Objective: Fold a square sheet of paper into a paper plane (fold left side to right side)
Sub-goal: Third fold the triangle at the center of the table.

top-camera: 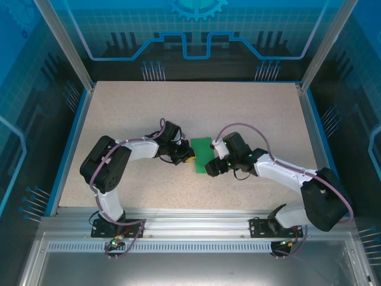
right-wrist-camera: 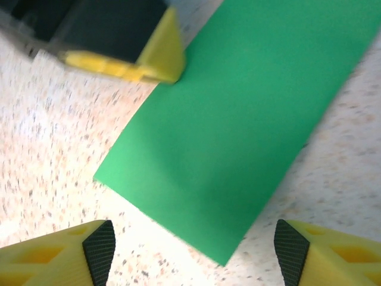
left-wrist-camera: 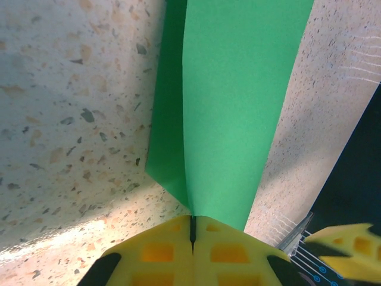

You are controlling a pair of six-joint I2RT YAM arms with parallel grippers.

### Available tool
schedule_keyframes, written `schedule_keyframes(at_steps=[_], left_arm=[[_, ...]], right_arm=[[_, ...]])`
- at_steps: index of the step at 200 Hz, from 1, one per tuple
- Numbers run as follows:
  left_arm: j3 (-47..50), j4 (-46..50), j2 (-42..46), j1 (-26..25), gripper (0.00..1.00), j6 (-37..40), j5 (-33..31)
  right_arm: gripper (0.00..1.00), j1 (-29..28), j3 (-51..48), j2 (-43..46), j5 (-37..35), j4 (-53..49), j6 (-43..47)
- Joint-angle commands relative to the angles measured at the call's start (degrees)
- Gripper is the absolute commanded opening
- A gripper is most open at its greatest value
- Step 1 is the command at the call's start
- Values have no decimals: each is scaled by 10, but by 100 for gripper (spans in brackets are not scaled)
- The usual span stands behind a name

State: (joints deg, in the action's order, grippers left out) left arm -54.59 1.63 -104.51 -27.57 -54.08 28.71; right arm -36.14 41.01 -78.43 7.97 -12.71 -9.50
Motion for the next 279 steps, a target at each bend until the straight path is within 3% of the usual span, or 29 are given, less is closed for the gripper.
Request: schedule_keyframes(at_steps=[1, 72, 142, 209, 279], left_arm=[[-14, 21, 19, -4, 0, -3, -8], [-17, 31, 19, -7, 0, -3, -9], [-25, 40, 19, -8, 0, -9, -9], [-38, 57, 17, -12, 0, -11, -9], [-45, 68, 15, -14, 0, -15, -8]], right_arm=[[79, -42, -7, -1, -25, 42, 27], [79, -81, 56, -115, -26, 40, 49], [80, -81, 46, -142, -20, 31, 57], [80, -96, 40, -40, -94, 12, 73], [85, -176, 55, -103, -221, 15, 98]])
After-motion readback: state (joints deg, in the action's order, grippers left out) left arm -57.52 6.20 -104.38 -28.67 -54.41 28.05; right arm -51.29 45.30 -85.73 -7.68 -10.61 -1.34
